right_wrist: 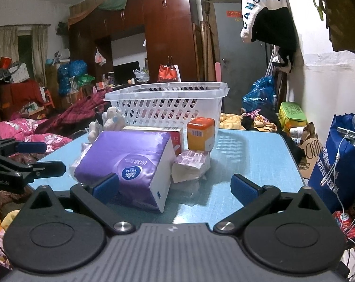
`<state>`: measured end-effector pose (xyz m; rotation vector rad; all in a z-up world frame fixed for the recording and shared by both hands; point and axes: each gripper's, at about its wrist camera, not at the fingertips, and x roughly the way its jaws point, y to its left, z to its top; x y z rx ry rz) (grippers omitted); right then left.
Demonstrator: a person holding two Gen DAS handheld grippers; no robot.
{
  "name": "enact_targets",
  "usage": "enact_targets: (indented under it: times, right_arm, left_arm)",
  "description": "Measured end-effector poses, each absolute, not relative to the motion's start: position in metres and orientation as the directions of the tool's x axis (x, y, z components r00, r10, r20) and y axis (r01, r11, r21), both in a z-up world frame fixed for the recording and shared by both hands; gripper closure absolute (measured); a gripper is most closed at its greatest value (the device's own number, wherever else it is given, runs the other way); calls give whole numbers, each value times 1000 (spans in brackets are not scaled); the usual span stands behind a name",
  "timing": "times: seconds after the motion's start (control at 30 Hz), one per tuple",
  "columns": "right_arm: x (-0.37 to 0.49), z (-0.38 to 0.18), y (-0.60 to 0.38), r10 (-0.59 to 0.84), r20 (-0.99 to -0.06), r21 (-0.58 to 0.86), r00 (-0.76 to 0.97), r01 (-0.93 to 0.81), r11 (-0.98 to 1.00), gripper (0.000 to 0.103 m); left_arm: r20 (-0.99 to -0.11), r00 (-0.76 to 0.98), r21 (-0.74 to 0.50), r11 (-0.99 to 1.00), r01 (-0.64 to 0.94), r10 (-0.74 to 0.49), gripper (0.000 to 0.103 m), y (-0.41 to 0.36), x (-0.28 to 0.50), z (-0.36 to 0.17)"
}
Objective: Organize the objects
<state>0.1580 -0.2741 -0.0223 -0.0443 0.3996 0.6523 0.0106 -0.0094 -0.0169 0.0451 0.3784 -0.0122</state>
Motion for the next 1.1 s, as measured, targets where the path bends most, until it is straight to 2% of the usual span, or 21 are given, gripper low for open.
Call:
enact_targets:
  times: [1.1]
  right_arm:
    - [157, -23, -271, 594, -381, 72, 709, -617, 784, 0]
  left_arm:
    - [-358, 933, 31, 998, 49, -34, 0, -8, 10, -16]
